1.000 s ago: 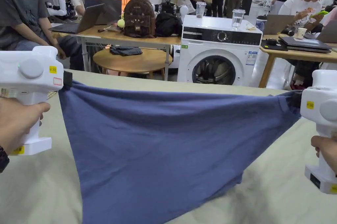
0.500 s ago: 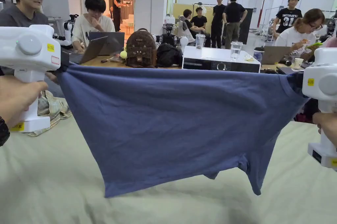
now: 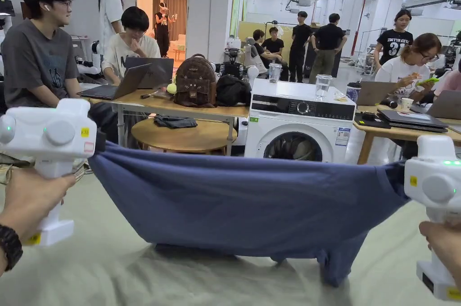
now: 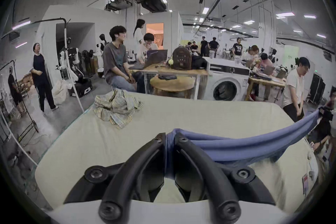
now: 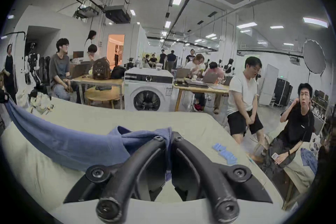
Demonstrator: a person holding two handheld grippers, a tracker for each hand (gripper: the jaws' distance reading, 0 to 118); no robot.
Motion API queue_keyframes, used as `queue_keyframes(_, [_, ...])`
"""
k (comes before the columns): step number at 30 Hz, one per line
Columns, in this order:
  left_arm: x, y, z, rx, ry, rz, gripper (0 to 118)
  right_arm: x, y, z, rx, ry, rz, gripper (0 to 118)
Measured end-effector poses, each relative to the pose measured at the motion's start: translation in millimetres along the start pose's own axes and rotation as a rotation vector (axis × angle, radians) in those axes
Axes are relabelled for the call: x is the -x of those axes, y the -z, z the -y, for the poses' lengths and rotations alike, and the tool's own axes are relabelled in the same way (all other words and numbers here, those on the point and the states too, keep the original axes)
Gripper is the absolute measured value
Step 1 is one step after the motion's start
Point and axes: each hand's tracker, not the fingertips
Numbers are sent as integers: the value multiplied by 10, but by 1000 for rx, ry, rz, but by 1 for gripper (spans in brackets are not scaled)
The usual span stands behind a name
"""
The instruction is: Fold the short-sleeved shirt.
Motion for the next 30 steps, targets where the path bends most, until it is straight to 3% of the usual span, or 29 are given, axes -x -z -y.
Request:
queue_keyframes(17, [245,-699,2156,186,-44,59,2,-173,-664,1916,246,-42,-14,0])
queue_keyframes(26, [242,-667,2809,306,-70,49,2,-158,-747,2370,317,-53,0,2])
queue_keyframes(27, [244,-657,2821,310,-75,48,2,-127,-788,2362,314,-60,0,8])
queue_keyframes(29, [276,-595,2860,307,-85,42,6,-85,-865,2299,284,-79,-1,32])
queue_keyframes(30, [274,-603,2831,301,-87,39,18,-67,-904,2261,263,-84,3,47])
